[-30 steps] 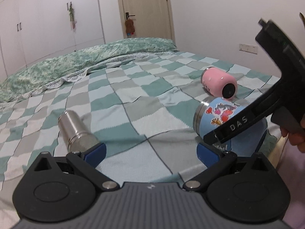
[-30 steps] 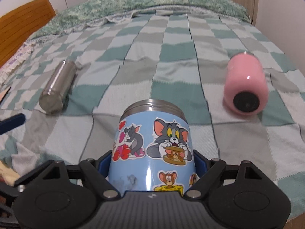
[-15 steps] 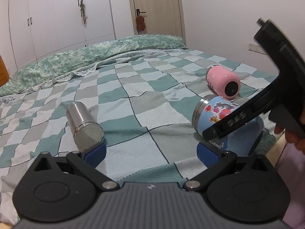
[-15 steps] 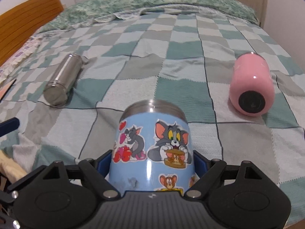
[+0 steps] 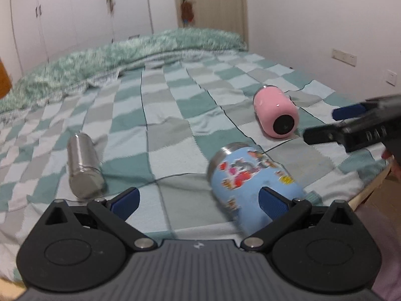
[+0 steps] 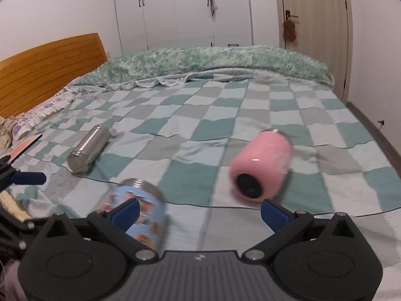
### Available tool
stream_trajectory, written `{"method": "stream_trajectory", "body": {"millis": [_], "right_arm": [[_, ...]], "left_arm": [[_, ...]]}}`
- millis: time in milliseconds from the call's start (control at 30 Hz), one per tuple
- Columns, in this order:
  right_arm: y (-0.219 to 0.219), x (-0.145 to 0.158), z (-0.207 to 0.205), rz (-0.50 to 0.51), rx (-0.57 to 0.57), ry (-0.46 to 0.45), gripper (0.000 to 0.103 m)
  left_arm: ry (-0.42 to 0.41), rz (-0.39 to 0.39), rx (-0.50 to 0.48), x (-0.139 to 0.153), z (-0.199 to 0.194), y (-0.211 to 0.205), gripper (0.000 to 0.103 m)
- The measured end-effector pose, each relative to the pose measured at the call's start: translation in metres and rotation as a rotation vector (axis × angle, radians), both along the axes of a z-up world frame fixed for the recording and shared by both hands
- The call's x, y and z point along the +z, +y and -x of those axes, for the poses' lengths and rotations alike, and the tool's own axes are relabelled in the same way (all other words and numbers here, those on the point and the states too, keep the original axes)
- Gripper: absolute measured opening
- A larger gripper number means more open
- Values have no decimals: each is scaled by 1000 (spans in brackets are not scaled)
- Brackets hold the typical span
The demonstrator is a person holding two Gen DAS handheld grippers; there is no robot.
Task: Flip cup upright
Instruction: 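Lift the light-blue cup with the right gripper and pass it toward the left gripper, then grasp the light-blue cup with the left gripper and rotate it upright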
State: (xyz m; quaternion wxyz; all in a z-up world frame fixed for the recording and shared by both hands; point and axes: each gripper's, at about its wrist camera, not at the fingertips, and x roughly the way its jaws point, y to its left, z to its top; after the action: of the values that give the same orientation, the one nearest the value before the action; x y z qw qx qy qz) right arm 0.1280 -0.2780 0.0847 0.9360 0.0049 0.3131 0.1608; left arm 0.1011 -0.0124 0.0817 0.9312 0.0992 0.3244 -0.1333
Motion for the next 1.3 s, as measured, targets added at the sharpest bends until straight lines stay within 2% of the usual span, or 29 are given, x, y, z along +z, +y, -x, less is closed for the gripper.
{"method": "stream_trajectory", "body": {"millis": [167, 400, 767, 900, 967, 1000, 1033, 1300], "right_arm": [[-32, -16, -3, 62, 13, -53, 103], [-52, -38, -13, 66, 44, -75, 103], [-55, -56, -29, 14, 87, -87, 103], [-53, -60, -32, 16, 97, -79, 103], [-52, -61, -32, 16, 102, -80, 103], [-51, -61, -32, 14, 103, -80, 103], [-51, -61, -32, 12, 103, -81, 103], [-51, -58, -26, -14, 102, -74, 103]], "left_arm": [[102, 41, 70, -1, -25, -31, 103], [195, 9, 141, -13, -57, -63, 103], [319, -3, 246, -29, -93, -71, 103], [396, 11, 265, -36, -104, -69, 103], [436, 21, 265, -39, -107, -69, 97], [469, 35, 253, -42, -110, -69, 90], [486, 36, 249, -44, -111, -69, 90], [459, 49, 232, -44, -106, -68, 89]]}}
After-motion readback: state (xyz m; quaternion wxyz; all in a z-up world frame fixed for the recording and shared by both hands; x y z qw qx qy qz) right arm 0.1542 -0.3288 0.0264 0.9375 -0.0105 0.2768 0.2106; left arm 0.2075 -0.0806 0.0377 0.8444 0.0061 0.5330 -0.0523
